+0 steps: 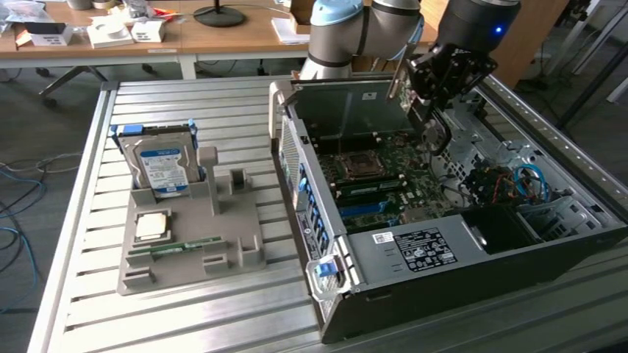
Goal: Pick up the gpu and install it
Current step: 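Insert the gpu into the slot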
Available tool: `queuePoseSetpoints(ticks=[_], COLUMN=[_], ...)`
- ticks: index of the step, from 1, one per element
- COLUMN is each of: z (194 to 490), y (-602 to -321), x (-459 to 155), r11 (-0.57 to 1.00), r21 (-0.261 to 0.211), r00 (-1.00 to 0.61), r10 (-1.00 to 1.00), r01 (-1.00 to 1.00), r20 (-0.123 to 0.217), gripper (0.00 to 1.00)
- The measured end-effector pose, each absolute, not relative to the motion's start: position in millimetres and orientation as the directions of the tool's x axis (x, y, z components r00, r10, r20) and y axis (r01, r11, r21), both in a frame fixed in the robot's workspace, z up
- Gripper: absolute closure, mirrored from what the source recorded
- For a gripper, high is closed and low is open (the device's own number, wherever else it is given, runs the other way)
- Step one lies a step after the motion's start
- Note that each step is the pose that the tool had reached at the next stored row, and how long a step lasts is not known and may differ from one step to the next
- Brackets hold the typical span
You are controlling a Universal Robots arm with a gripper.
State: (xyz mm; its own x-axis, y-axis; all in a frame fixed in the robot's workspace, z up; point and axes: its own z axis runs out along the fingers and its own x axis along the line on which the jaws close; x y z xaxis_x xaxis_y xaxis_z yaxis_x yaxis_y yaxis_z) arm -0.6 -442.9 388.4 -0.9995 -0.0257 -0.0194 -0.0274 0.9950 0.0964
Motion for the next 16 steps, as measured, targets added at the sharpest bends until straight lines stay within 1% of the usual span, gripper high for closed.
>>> queuePoseSetpoints(ticks=[16], z=[387.7], y=[-442.9], x=[-0.7], r11=[0.945], r21=[0.096], r00=[-0.95], r10=[-0.312], r01=[-0.312], r20=[-0.019], gripper=[0.74])
